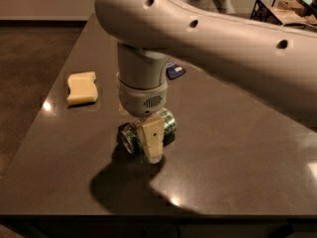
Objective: Place green can upright
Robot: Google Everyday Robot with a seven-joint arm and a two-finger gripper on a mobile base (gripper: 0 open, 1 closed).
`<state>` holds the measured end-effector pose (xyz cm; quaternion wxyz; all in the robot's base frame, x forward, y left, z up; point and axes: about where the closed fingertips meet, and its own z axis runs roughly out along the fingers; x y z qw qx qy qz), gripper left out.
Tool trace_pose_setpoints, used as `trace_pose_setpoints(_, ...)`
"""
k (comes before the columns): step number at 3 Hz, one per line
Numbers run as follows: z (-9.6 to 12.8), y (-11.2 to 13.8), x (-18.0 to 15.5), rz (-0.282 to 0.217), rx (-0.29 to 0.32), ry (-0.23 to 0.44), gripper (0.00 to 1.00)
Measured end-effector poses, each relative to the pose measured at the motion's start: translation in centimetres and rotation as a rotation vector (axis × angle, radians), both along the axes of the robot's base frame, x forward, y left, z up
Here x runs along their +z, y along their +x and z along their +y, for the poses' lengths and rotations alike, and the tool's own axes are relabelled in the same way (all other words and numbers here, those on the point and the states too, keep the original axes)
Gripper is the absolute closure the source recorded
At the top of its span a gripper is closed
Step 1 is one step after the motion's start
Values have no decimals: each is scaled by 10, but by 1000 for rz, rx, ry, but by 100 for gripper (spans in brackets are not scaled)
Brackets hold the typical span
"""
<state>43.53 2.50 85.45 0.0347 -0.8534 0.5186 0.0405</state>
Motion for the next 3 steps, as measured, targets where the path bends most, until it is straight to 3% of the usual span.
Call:
trace_pose_setpoints(1, -5, 2, -8, 32, -34, -2, 41)
trace_pose_setpoints(2, -13, 11, -1, 67, -115, 48, 73)
trace_pose_setpoints(3, -15, 23, 22, 68, -169, 111, 96)
